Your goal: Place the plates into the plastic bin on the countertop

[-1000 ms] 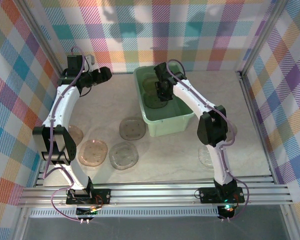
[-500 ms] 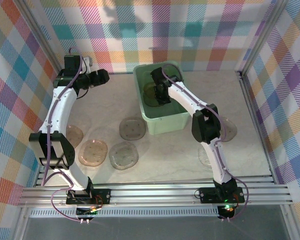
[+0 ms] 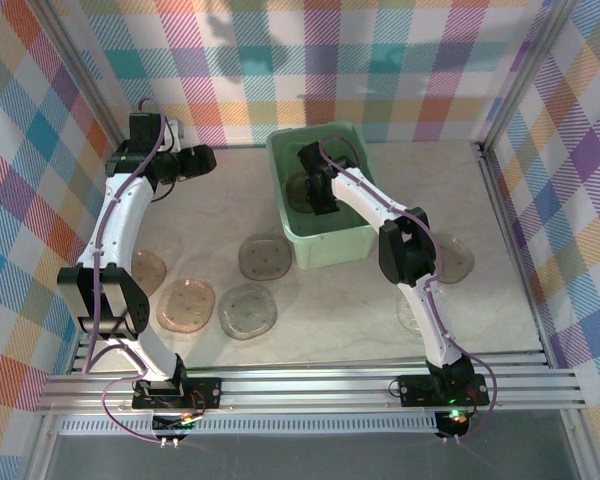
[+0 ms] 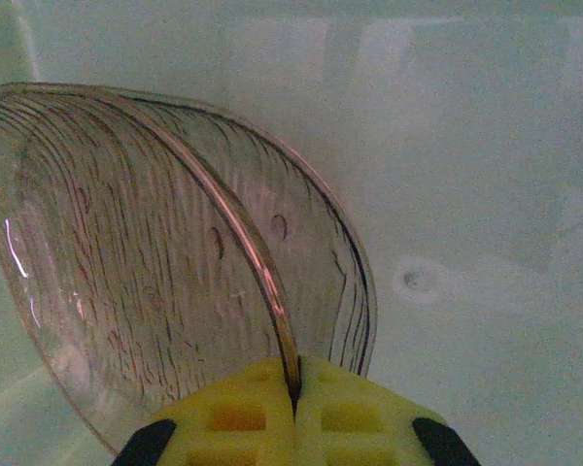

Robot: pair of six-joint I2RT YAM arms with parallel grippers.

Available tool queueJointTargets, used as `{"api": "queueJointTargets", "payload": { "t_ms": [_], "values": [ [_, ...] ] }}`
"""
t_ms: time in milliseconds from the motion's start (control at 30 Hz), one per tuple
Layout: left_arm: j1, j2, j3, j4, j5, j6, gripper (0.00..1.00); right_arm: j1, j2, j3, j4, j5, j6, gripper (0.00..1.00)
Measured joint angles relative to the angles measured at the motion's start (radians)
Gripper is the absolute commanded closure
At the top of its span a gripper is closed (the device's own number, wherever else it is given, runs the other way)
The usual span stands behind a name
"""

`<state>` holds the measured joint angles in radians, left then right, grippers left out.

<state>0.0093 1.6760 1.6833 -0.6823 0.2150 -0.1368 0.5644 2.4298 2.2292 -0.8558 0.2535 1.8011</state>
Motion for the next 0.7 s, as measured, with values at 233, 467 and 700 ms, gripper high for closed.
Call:
{"api": "queueJointTargets", "payload": {
  "t_ms": [233, 467, 700],
  "values": [
    [0.0, 0.0, 0.0, 0.0, -0.001, 0.0, 0.19, 0.006, 0.034, 0.004, 0.021, -0.011, 0.028, 0.73],
    [0.0, 0.0, -0.001, 0.0, -0.007, -0.002, 0.19, 0.006, 0.042, 0.004, 0.038, -0.001, 0.026, 0.54],
    [0.0, 0.0, -0.015, 0.002, -0.006, -0.016, 0.19, 0.007, 0.028, -0.009, 0.077, 0.008, -0.013, 0.24]
  ]
}}
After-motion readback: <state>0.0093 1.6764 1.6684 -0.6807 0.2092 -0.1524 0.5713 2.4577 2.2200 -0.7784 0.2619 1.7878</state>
